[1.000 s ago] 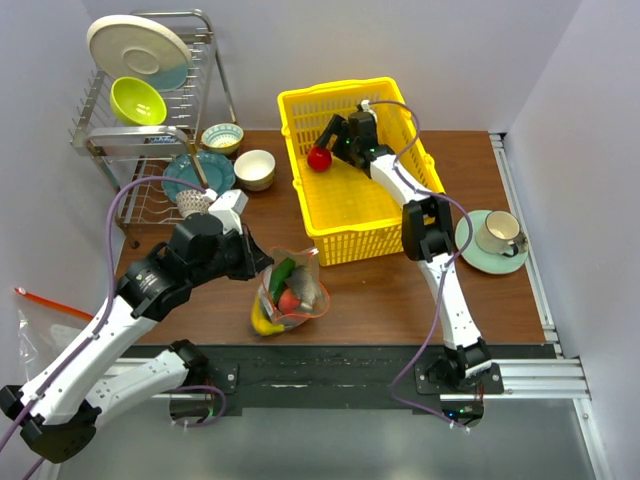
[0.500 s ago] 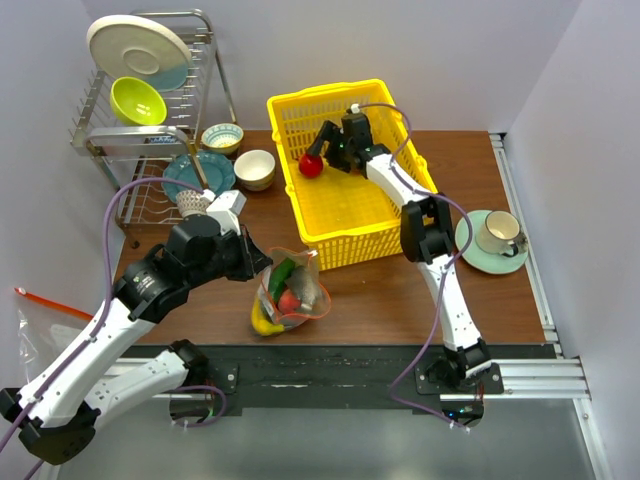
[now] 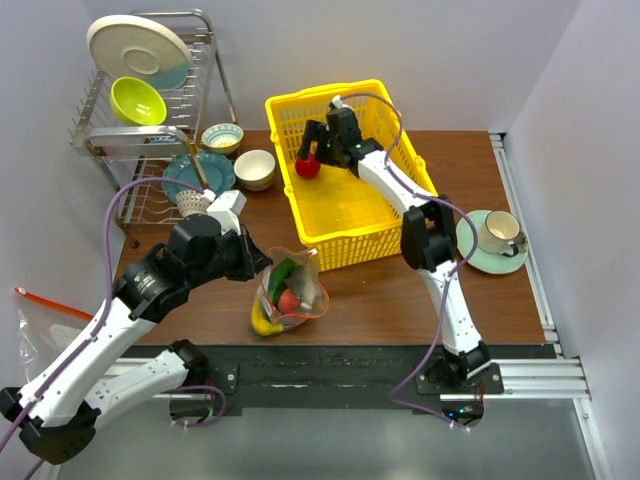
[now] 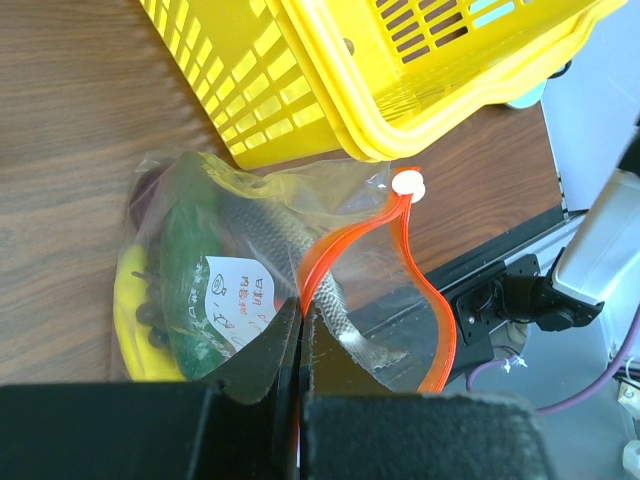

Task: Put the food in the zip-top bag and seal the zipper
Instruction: Move the bin to the center of the board, then pick up the fake fruit from the bin, then place the fake fruit in the zipper food storage bag, then adjust the zipper food storage bag at the center of the board.

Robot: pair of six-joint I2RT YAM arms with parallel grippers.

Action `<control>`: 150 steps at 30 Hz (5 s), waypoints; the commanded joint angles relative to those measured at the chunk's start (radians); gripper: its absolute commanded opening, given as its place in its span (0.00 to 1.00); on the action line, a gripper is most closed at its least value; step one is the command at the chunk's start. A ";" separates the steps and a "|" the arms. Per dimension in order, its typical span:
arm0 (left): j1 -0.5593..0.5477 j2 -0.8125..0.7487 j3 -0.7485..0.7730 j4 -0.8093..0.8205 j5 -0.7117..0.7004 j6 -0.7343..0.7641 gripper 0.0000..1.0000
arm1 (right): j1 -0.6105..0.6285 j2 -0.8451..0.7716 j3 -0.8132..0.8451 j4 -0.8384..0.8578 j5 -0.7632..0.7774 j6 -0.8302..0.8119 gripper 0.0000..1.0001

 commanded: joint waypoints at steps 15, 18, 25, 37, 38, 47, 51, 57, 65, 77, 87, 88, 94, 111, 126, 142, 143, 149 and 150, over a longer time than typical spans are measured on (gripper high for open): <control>0.000 -0.010 0.020 0.037 -0.010 0.006 0.00 | 0.016 -0.333 -0.414 0.511 -0.121 -0.190 0.98; -0.001 0.000 0.034 0.028 -0.017 0.012 0.00 | -0.015 -0.297 -0.434 0.578 -0.088 -0.033 0.99; -0.001 0.027 0.037 0.029 -0.021 0.020 0.00 | 0.012 0.009 0.044 0.184 -0.025 -0.082 0.99; 0.000 0.081 0.031 0.060 -0.006 0.020 0.00 | 0.015 0.197 0.191 0.024 0.027 -0.074 0.98; -0.001 0.084 0.031 0.061 -0.006 0.018 0.00 | 0.015 0.200 0.185 0.021 0.034 -0.079 0.98; -0.001 0.075 0.038 0.060 0.003 0.014 0.00 | 0.015 0.193 0.131 0.051 0.050 -0.103 0.78; 0.000 0.056 0.040 0.041 -0.003 0.009 0.00 | 0.014 0.142 0.119 0.058 0.061 -0.128 0.57; 0.000 0.033 0.038 0.024 -0.012 0.005 0.00 | 0.017 -0.023 0.032 0.067 0.090 -0.186 0.54; -0.001 -0.002 0.034 0.011 -0.021 -0.001 0.00 | 0.031 -0.309 -0.211 0.068 0.121 -0.272 0.51; 0.000 -0.034 0.021 0.012 -0.023 -0.001 0.00 | 0.124 -0.822 -0.640 -0.001 -0.003 -0.332 0.48; 0.000 -0.045 -0.002 0.009 -0.052 0.003 0.00 | 0.273 -1.304 -1.068 -0.054 -0.181 -0.306 0.47; 0.000 -0.043 -0.003 0.008 -0.052 0.003 0.00 | 0.290 -1.333 -1.090 -0.054 -0.212 -0.294 0.47; -0.001 -0.030 0.000 0.023 -0.047 -0.006 0.00 | 0.385 -1.418 -1.180 -0.084 -0.336 -0.258 0.46; -0.001 -0.045 -0.008 0.038 -0.029 -0.040 0.00 | 0.672 -1.183 -1.061 -0.130 -0.009 -0.176 0.66; 0.000 -0.079 -0.026 0.032 -0.021 -0.048 0.00 | 0.677 -1.231 -0.958 -0.376 0.215 -0.100 0.78; 0.000 -0.102 -0.029 0.018 -0.009 -0.041 0.00 | 0.677 -1.162 -1.052 -0.335 0.166 -0.060 0.07; -0.001 -0.103 -0.029 0.017 -0.001 -0.040 0.00 | 0.677 -1.169 -1.035 -0.338 0.162 -0.062 0.01; 0.000 -0.103 -0.017 -0.017 0.016 -0.023 0.00 | 0.677 -1.240 -0.946 -0.331 0.103 -0.060 0.00; 0.000 -0.102 -0.015 -0.023 0.016 -0.021 0.00 | 0.677 -1.248 -0.940 -0.326 0.098 -0.057 0.00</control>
